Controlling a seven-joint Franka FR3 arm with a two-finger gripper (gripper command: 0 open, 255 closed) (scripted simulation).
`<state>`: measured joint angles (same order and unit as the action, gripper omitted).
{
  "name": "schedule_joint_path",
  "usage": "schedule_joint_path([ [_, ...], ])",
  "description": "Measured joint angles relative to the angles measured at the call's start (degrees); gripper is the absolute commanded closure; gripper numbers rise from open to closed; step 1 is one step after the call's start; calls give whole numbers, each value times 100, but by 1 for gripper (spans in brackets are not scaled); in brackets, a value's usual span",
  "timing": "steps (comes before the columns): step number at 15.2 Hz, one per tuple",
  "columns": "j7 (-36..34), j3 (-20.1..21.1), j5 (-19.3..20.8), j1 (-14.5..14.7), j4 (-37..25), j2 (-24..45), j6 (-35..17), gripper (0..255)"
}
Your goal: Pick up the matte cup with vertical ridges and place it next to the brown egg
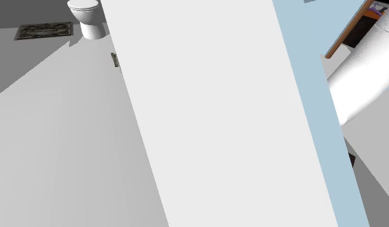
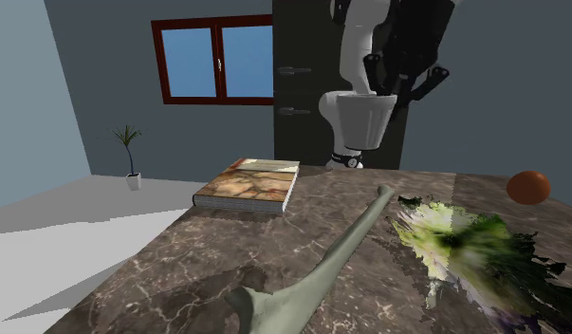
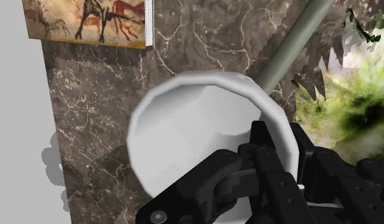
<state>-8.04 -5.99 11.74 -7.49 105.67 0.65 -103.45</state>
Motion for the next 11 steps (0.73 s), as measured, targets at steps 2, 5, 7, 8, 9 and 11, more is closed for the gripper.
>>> schedule_joint_path([
  [2,-238,123,-13,126,9,-21,61,255],
  [5,-641,328,-34,330,112,-82,99,255],
  [7,-884,459,-57,459,99,-111,188,255],
  [8,-1039,535,-67,534,248,-188,144,255],
  [9,-1165,603,-82,599,240,-188,178,255],
  [11,-1426,741,-111,732,212,-169,237,255],
])
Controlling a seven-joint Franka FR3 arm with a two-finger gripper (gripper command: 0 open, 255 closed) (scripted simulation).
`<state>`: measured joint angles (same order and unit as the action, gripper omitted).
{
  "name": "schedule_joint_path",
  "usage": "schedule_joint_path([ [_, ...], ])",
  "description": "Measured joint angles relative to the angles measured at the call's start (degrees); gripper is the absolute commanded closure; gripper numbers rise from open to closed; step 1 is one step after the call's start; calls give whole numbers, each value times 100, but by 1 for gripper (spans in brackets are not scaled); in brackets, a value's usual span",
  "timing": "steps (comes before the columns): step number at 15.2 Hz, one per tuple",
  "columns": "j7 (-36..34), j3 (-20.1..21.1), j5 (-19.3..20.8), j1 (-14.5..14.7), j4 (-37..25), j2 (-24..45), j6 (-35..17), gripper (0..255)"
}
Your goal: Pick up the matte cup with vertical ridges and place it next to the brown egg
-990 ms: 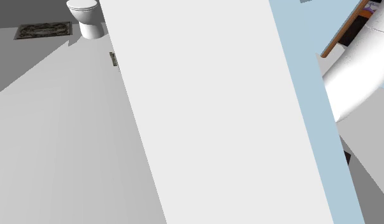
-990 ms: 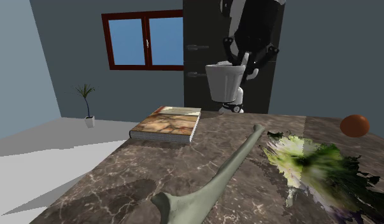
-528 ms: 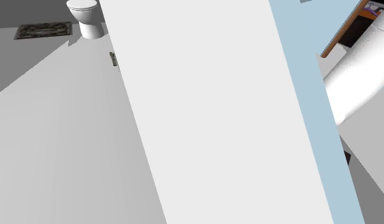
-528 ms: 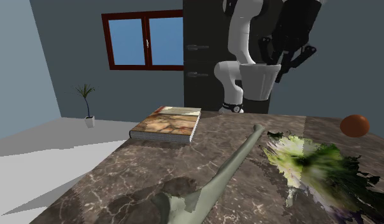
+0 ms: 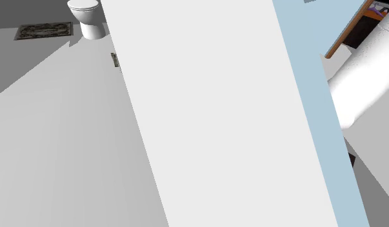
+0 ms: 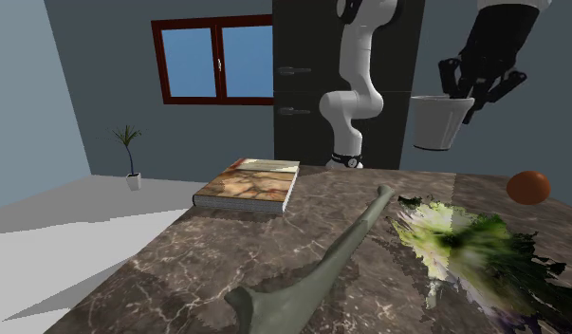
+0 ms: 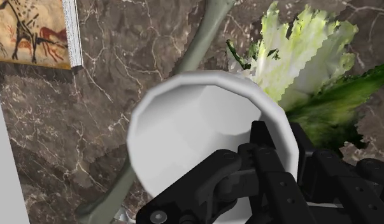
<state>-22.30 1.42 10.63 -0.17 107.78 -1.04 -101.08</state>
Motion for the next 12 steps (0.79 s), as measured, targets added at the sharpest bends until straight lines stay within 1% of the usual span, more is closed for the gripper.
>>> schedule_joint_path([
  [7,-896,476,-95,472,-323,223,257,255],
  [10,-1291,678,-113,690,-701,487,441,255],
  [12,-1547,799,-120,831,-841,622,489,255],
])
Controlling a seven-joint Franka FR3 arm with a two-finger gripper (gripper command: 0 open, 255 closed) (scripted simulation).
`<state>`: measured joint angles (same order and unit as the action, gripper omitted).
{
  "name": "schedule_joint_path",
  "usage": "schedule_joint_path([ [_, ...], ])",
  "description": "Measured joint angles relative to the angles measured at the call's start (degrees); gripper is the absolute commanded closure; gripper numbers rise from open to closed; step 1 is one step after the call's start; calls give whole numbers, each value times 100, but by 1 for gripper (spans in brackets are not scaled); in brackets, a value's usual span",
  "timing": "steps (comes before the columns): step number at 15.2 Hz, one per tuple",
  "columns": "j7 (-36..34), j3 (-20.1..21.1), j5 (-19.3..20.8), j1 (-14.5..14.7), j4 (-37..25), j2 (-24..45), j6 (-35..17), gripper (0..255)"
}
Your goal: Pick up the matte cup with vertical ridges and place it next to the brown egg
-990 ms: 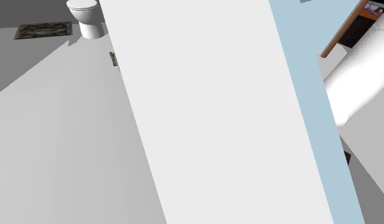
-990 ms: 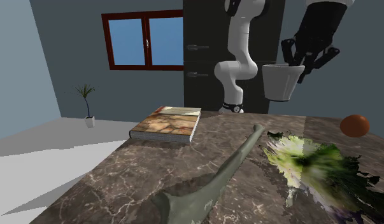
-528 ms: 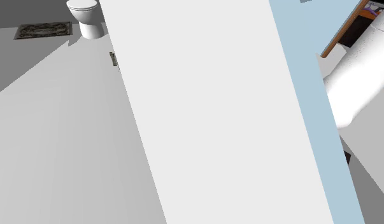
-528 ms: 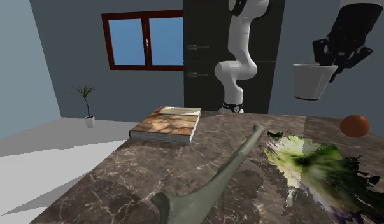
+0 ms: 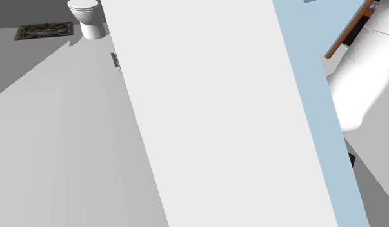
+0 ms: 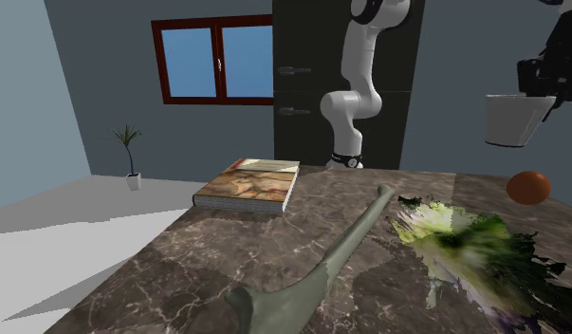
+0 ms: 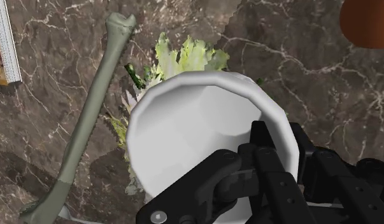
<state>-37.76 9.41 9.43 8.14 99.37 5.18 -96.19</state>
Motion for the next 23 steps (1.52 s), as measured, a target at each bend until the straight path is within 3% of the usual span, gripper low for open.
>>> schedule_joint_path([
  [4,-379,173,3,221,-330,267,128,255],
  [23,-623,161,108,225,697,567,-1169,255],
])
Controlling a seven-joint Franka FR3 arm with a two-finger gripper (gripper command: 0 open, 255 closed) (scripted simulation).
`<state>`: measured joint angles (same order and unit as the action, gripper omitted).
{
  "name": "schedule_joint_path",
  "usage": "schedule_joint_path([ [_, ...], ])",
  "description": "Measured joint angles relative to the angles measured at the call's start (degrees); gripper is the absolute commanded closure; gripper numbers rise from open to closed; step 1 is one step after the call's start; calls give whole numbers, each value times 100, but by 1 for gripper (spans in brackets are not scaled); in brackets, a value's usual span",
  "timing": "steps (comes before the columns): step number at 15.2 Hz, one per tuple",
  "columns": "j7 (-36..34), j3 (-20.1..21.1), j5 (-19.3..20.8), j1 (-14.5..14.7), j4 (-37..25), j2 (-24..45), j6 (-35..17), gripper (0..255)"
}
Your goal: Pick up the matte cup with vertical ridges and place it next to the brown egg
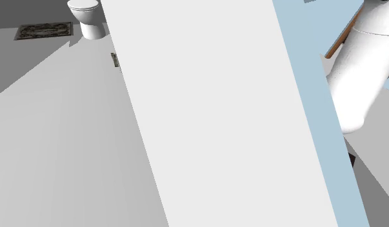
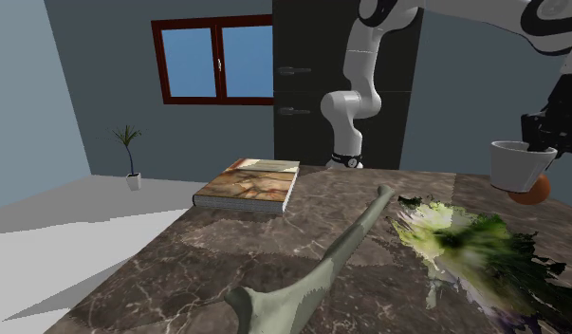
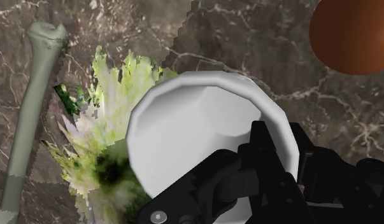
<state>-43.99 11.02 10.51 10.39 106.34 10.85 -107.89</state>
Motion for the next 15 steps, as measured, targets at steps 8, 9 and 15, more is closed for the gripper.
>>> schedule_joint_path([
  [8,-117,-22,91,2,367,240,-593,255],
  [9,-132,-22,100,5,392,266,-640,255],
  [15,-138,-25,110,5,397,298,-687,255],
])
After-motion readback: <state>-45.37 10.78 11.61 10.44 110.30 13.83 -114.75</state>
